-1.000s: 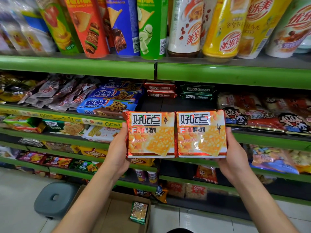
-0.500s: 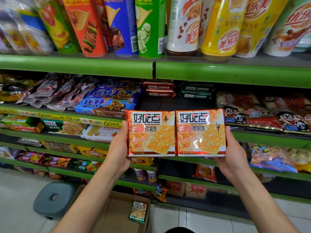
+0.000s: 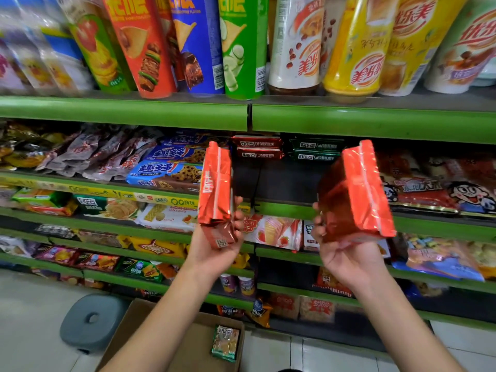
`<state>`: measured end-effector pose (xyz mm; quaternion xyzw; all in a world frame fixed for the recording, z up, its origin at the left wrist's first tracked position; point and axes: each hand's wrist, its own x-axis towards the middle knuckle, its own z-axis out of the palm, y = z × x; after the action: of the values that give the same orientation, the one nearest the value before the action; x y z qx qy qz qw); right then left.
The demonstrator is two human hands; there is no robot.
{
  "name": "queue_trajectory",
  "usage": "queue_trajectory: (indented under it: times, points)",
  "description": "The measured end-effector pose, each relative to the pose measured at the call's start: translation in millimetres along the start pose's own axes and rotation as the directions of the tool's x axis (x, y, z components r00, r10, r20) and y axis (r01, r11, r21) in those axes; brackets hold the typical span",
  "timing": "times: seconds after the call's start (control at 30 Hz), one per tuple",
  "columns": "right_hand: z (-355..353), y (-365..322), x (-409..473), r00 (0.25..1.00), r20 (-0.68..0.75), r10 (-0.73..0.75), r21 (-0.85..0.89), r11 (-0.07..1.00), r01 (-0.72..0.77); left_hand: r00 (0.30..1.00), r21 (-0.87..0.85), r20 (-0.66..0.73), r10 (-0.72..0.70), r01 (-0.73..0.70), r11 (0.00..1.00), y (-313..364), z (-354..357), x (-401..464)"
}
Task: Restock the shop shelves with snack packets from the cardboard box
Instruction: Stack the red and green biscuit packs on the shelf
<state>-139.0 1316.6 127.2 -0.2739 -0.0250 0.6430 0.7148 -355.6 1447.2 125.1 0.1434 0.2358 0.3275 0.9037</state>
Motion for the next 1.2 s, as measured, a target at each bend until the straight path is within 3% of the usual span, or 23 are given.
queue_trajectory:
  times: [0.1,0.23,0.4,0.5,0.57,0.67,0.73,0.83,1.07,1.2]
  points:
    - [10.7,8.9,2.9,0.985,0.149,0.091,0.051,0.994,-0.100,0.991,-0.097,0.124,-0.042,0.054,0.994,-10.3,5.3,3.6]
    - [13.2,23.2,4.2,0.945,0.248,0.215,0.136,0.958,-0.254,0.953,-0.198,0.290,-0.089,0.151,0.969,-26.9,6.6,3.3]
    - [18.4,34.9,2.9,0.880,0.385,0.278,0.137,0.926,-0.352,0.937,-0.261,0.337,-0.091,0.186,0.947,-35.5,5.9,3.2]
    - [14.8,36.8,5.9,0.873,0.391,0.292,0.116,0.925,-0.361,0.939,-0.254,0.331,-0.096,0.187,0.949,-34.3,5.3,2.2]
    - [10.3,36.0,8.2,0.899,0.342,0.272,0.068,0.948,-0.312,0.950,-0.183,0.298,-0.097,0.156,0.971,-29.8,3.1,1.8]
    - [3.9,28.3,7.5,0.985,0.135,0.106,-0.151,0.985,-0.085,0.985,0.014,0.167,-0.048,0.046,0.999,-13.5,-5.9,3.6]
    - [1.1,19.7,5.3,1.000,0.011,0.001,-0.245,0.969,0.002,0.999,0.123,0.014,0.041,-0.043,0.991,7.1,-13.2,-0.1]
    - [-0.8,6.7,1.7,0.990,-0.082,-0.115,-0.434,0.898,0.068,0.967,0.261,-0.176,0.186,-0.136,0.956,38.5,-25.4,-8.0]
    - [8.8,10.3,2.7,0.920,-0.039,-0.390,-0.693,0.674,0.256,0.955,0.407,-0.164,0.246,-0.162,0.899,51.6,-16.4,-15.7]
    - [22.3,26.6,8.8,0.914,0.038,-0.404,-0.781,0.558,0.279,0.973,0.528,-0.131,0.189,-0.093,0.845,16.6,4.0,-9.3]
